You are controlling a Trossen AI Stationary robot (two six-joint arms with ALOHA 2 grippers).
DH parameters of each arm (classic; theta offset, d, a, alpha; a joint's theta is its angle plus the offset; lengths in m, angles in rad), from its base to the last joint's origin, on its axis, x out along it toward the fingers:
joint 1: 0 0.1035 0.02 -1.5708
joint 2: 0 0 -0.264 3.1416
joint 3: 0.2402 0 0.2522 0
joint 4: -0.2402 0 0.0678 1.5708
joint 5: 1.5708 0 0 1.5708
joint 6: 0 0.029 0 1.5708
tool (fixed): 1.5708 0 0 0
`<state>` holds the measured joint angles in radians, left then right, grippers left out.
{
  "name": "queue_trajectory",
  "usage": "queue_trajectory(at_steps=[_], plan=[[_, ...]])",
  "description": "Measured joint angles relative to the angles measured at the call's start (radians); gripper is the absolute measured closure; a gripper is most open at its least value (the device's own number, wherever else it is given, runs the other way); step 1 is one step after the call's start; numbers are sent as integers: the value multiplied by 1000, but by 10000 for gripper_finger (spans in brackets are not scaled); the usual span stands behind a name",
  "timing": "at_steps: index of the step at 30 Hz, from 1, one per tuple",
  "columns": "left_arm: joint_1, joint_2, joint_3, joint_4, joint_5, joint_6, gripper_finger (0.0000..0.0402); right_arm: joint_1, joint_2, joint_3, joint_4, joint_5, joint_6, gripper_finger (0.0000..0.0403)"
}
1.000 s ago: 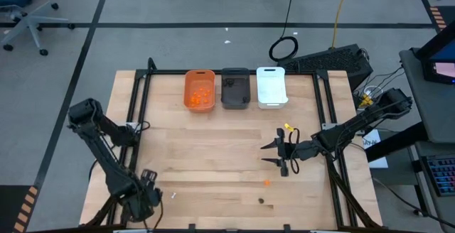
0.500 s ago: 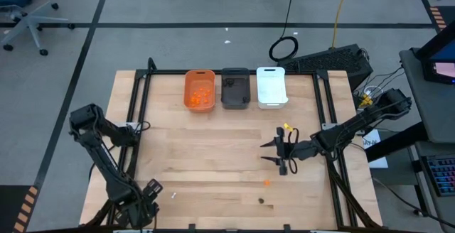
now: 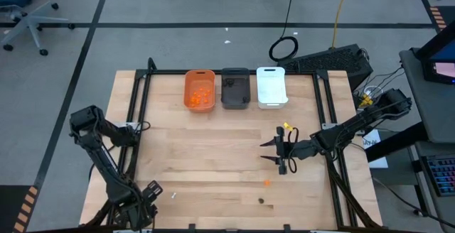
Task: Sort Halloween decoration
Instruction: Put the white bone toy into the white bin
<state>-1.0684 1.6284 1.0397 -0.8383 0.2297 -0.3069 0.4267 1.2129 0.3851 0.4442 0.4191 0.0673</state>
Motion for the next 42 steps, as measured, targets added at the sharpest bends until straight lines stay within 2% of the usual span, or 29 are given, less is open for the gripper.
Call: queue_trajectory(at_steps=[15,26,42], plan=[[-53,57,-1,56,5,-26,149,0,0,0,-3,0,3,220],[-73,125,-2,50,-6,11,149,0,0,0,-3,0,7,220],[-90,127,-2,29,-3,49,149,0,0,0,-3,-1,7,220]])
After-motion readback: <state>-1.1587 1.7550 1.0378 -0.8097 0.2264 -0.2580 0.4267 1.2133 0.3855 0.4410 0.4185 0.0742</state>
